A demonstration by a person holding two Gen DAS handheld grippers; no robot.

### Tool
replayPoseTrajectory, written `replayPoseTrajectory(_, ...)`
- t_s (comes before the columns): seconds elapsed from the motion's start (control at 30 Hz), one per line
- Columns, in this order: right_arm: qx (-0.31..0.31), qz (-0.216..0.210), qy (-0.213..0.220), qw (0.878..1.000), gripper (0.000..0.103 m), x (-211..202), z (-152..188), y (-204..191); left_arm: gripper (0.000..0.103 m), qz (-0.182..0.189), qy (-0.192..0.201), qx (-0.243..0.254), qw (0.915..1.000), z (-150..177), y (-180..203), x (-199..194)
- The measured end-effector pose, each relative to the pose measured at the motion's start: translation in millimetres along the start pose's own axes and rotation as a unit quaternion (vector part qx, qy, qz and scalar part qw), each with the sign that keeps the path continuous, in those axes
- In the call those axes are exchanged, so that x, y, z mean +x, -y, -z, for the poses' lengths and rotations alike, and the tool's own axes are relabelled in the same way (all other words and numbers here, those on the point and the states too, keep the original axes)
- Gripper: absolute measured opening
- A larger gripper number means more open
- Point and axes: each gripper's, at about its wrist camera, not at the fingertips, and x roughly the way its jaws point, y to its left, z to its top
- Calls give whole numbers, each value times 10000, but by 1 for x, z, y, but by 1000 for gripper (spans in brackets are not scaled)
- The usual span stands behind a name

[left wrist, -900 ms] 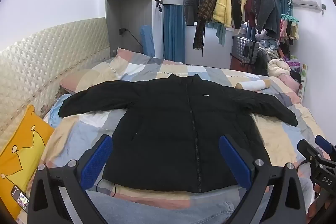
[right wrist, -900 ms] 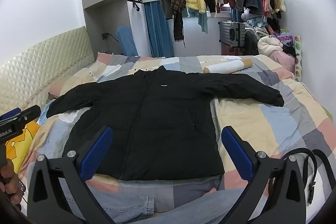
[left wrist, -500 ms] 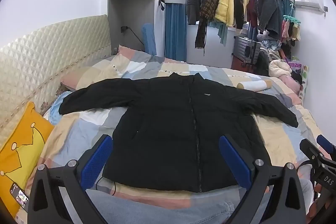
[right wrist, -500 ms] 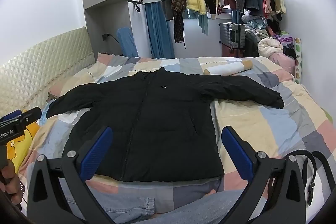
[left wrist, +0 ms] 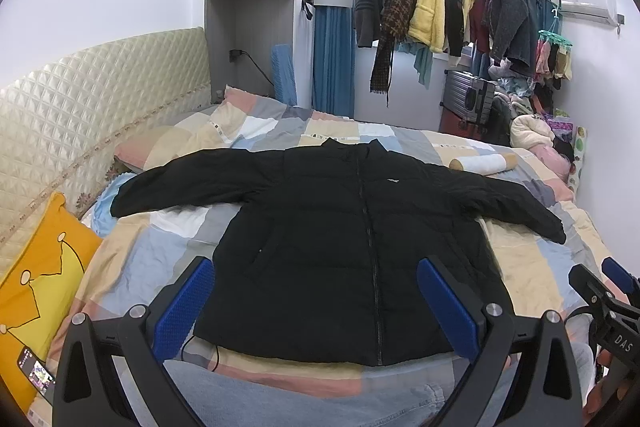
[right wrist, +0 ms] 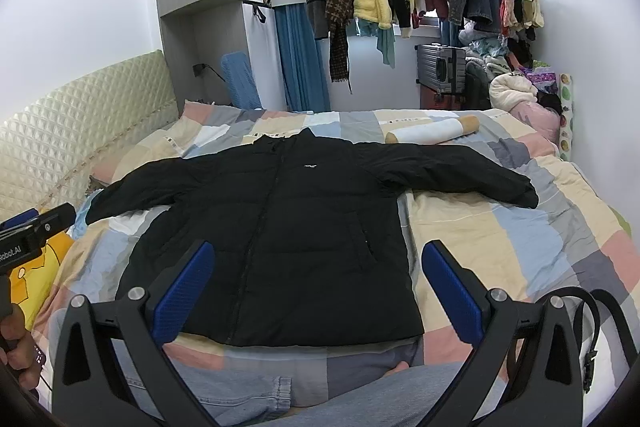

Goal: Fold large clothes

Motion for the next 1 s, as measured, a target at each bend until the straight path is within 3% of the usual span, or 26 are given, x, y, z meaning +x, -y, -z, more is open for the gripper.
replayPoseTrajectory(1.0,-111,16,-45,9999,103,1,5,-5,102,13,-50,-101,9999,8,0,2)
